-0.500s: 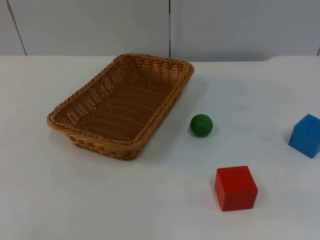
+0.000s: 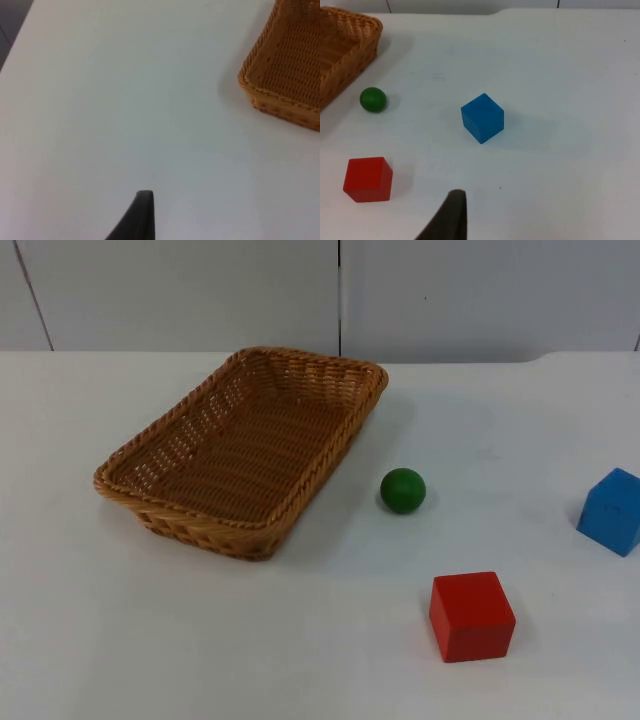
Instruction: Place all geometric objects except the red cube into the basket.
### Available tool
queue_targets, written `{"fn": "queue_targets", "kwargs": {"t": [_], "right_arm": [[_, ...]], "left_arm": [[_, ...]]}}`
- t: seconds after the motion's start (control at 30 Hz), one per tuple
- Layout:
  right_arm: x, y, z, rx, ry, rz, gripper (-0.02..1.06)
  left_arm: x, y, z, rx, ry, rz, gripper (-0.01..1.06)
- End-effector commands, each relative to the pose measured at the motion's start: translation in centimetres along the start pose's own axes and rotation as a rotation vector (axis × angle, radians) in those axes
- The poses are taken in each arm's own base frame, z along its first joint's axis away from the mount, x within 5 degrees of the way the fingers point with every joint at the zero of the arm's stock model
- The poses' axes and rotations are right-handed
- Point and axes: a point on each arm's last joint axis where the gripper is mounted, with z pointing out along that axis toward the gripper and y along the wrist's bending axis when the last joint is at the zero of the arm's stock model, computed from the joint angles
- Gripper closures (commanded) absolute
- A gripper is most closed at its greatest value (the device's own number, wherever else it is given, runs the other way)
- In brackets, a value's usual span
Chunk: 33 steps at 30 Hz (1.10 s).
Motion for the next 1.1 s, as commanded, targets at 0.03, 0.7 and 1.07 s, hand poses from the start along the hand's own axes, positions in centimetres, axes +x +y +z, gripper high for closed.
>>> {"fn": "queue_targets", "kwargs": {"t": [0.03,0.7,1.07], "right_arm": [[-1.6,0.0,2.1,0.007,0.020,0.005,-0.01],[-3.2,-0.1,13.0,0.006,0.302,0.011,-0.01],[-3.1,-0.1,13.4,0.006,0.320,0.011,-0.01]], "left_arm": [[-1.8,-0.3,1.6,0.017,0.044,-0.018,0.00],[-4.9,-1.8,15.2,0.165,0.359,0.065,0.00],[-2.7,-3.9,19.3,0.215,0.553,0.143,0.00]]}}
